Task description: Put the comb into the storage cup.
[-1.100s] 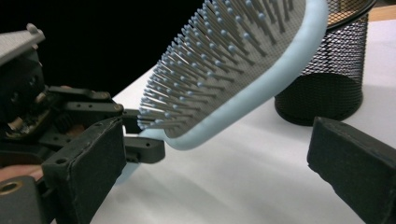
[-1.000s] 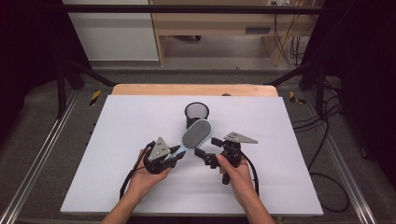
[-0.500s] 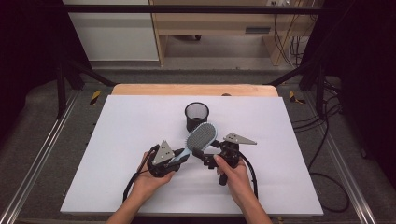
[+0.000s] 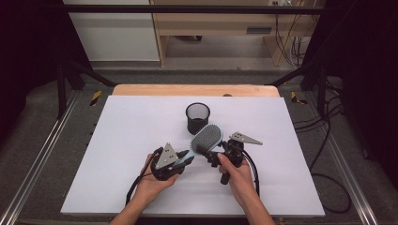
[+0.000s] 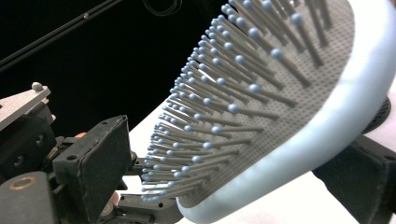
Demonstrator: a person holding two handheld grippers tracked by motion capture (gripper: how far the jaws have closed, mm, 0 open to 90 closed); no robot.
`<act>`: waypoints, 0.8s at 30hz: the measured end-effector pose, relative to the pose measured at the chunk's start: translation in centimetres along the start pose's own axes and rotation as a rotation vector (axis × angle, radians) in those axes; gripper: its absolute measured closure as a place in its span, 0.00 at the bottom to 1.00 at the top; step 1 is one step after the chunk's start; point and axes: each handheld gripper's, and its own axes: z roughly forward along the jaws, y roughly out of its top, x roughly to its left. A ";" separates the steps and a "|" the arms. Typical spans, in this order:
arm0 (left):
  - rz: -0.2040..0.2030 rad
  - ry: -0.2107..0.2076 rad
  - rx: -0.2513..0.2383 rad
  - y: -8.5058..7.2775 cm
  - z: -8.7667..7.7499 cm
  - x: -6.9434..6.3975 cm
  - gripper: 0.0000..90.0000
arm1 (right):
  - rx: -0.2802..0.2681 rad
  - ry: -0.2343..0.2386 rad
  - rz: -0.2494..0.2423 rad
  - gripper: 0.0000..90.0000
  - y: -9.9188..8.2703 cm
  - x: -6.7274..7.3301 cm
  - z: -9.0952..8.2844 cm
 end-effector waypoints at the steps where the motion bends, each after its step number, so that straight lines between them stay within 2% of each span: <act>1: 0.003 0.002 -0.004 0.0 0.0 0.0 0.77 | -0.001 0.000 0.005 0.11 0.0 0.0 0.0; 13: 0.018 -0.003 -0.006 0.1 0.0 -0.3 0.77 | -0.021 0.009 0.027 0.18 0.2 0.0 -0.2; 24: 0.017 -0.009 -0.004 0.1 0.2 -0.4 0.77 | -0.032 0.010 0.020 0.29 0.3 0.0 -0.3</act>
